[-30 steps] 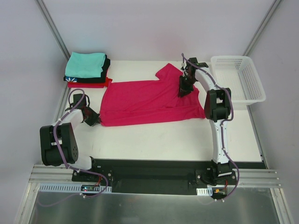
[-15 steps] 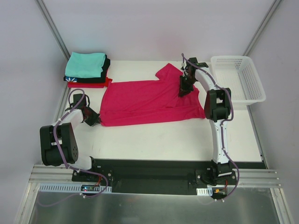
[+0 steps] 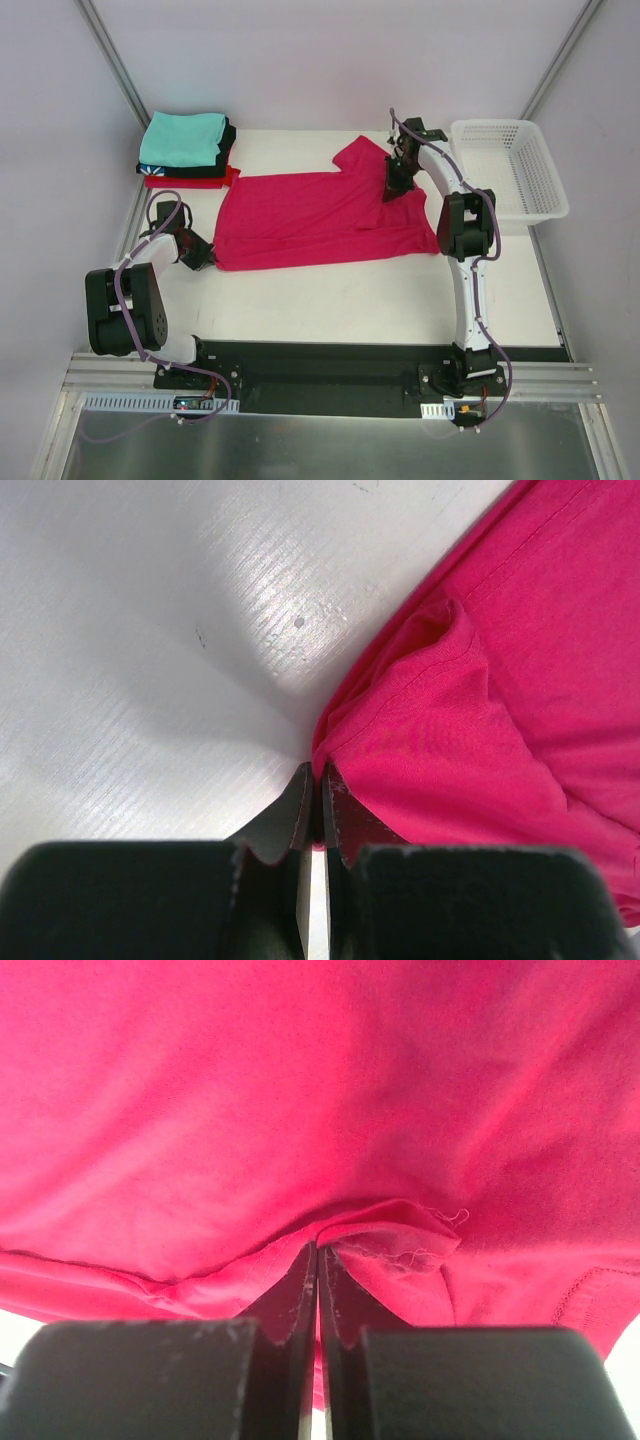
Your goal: Fold and stack the t-shirts
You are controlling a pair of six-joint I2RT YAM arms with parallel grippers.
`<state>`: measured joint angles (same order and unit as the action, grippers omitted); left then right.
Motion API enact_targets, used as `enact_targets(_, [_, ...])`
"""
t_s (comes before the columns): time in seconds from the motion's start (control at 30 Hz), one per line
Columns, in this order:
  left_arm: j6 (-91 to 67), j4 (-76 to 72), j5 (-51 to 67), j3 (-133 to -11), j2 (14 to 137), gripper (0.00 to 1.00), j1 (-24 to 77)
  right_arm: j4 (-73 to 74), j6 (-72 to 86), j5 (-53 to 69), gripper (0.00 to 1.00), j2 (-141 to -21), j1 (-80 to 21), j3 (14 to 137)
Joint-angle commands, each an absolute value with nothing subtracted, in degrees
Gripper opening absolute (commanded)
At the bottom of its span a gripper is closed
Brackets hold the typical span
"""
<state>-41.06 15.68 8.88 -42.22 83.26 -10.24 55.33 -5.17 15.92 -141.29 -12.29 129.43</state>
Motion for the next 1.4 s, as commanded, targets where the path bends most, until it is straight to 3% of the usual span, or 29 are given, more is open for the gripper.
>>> enact_targets(0.0, [-39.99,16.17,9.58,-42.98,83.67,0.0,-10.9,56.51,-4.4,16.26,0.02,-141.32,-12.74,133.41])
enact_targets(0.37, [-39.73,16.17,9.32,-43.5,84.64,0.0,-10.81,53.62,-3.16,16.7,0.08,-144.31,-12.66,137.46])
enact_targets(0.53, [-39.55,16.17,9.14,-43.33,84.73,0.0,-10.81,51.33,-2.81,15.38,0.27,-145.02,-12.48,137.64])
enact_targets(0.57, [-39.55,16.17,9.14,-43.42,84.73,0.0,-10.81,50.81,-2.73,15.55,0.37,-145.02,-12.57,137.72])
enact_targets(0.63, [-39.55,16.17,8.96,-43.24,84.9,0.0,-10.81,50.54,-2.64,15.56,0.46,-144.84,-12.57,138.16])
enact_targets(0.9, [-39.73,16.17,9.49,-43.68,85.08,0.0,-10.81,52.12,-3.87,16.26,0.47,-138.62,-12.83,131.85])
enact_targets(1.37, [-40.08,16.17,11.6,-43.94,84.11,0.0,-10.81,53.97,-5.01,15.12,0.38,-128.15,-15.02,116.37])
